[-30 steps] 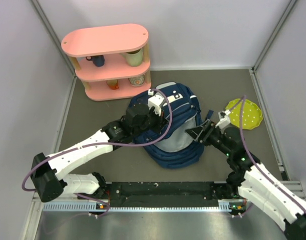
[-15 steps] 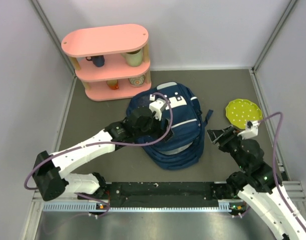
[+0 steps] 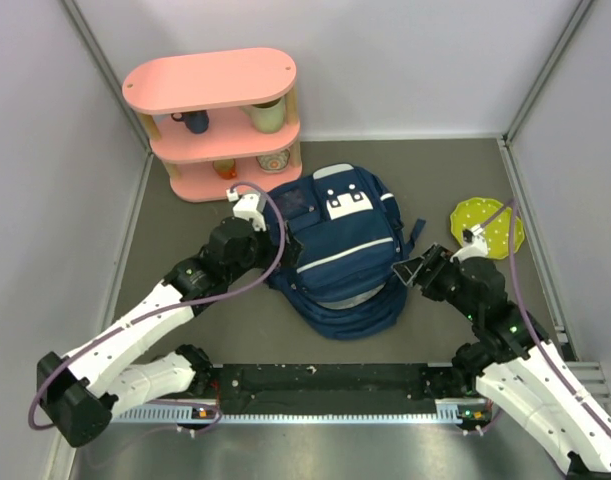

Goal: Pack the student bag
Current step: Zip the student bag at the center of the board.

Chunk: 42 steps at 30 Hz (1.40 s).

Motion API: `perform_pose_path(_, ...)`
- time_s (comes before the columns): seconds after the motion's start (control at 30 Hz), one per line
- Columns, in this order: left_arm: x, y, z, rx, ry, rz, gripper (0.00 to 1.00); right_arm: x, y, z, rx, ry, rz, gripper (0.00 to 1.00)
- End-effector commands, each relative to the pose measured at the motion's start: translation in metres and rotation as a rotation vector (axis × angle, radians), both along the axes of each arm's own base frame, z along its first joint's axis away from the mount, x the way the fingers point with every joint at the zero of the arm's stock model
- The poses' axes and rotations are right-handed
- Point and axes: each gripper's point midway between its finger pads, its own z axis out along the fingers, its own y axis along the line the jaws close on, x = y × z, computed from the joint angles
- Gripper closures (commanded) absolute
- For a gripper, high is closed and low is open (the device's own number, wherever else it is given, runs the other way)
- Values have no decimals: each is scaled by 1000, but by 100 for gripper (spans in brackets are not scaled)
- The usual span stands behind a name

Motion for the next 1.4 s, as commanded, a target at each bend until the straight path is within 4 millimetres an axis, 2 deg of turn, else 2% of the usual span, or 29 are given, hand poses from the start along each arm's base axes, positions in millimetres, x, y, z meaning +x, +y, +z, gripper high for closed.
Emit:
perform_pose_path(0.0,11,29,-34,-39,113,128,1,1,4,35,42,-112,31,31)
perform_pose_path(0.03,7,28,-44,-56,144,104,1,1,4,34,39,-110,33,32)
perform_pose_path(0.07,15,28,-40,-100,119,105,1,2,4,31,34,-100,29,32)
perform_pose_path(0.13,13,25,-52,-156,143,94,1,2,5,26,27,-81,35,31)
perform_pose_path(0.23,21,17,-47,-303,119,58,1,3,8,21,19,-61,47,31)
perform_pose_path(0.3,26,17,-51,-349,119,65,1,3,10,19,15,-51,57,31)
perform_pose_path(0.4,30,16,-62,-359,143,84,1,3,10,16,18,-43,56,31)
perform_pose_path(0.53,36,12,-60,-415,123,90,1,2,11,14,15,-39,64,31)
perform_pose_path(0.6,38,13,-66,-426,126,105,5,1,11,11,15,-32,66,31)
perform_pose_path(0.67,41,12,-68,-427,122,110,13,0,11,10,25,-25,63,31)
perform_pose_path(0.9,42,9,-83,-398,168,99,29,1,11,14,28,-32,60,31)
perform_pose_path(0.93,42,8,-87,-396,180,100,36,1,12,14,28,-33,61,31)
perform_pose_path(1.0,42,6,-90,-410,189,96,44,2,11,11,20,-21,55,30)
perform_pose_path(1.07,40,0,-93,-428,204,66,65,5,11,7,18,-1,40,30)
perform_pose_path(1.13,39,-5,-90,-443,205,42,78,10,11,0,-1,32,28,30)
perform_pose_path(1.17,39,-6,-91,-439,215,37,90,12,13,5,-8,25,34,30)
perform_pose_path(1.2,40,-8,-86,-442,211,26,96,15,16,6,-24,31,46,30)
perform_pose_path(1.23,38,-8,-86,-435,222,23,100,20,18,-3,-66,62,61,30)
perform_pose_path(1.27,37,-8,-84,-434,219,17,100,24,23,5,-67,66,75,31)
perform_pose_path(1.3,37,-8,-83,-435,221,19,100,28,25,3,-77,79,80,34)
perform_pose_path(1.33,34,-6,-79,-439,216,20,100,31,32,-7,-93,125,106,37)
perform_pose_path(1.37,32,-5,-80,-444,224,26,100,34,37,-4,-88,126,125,45)
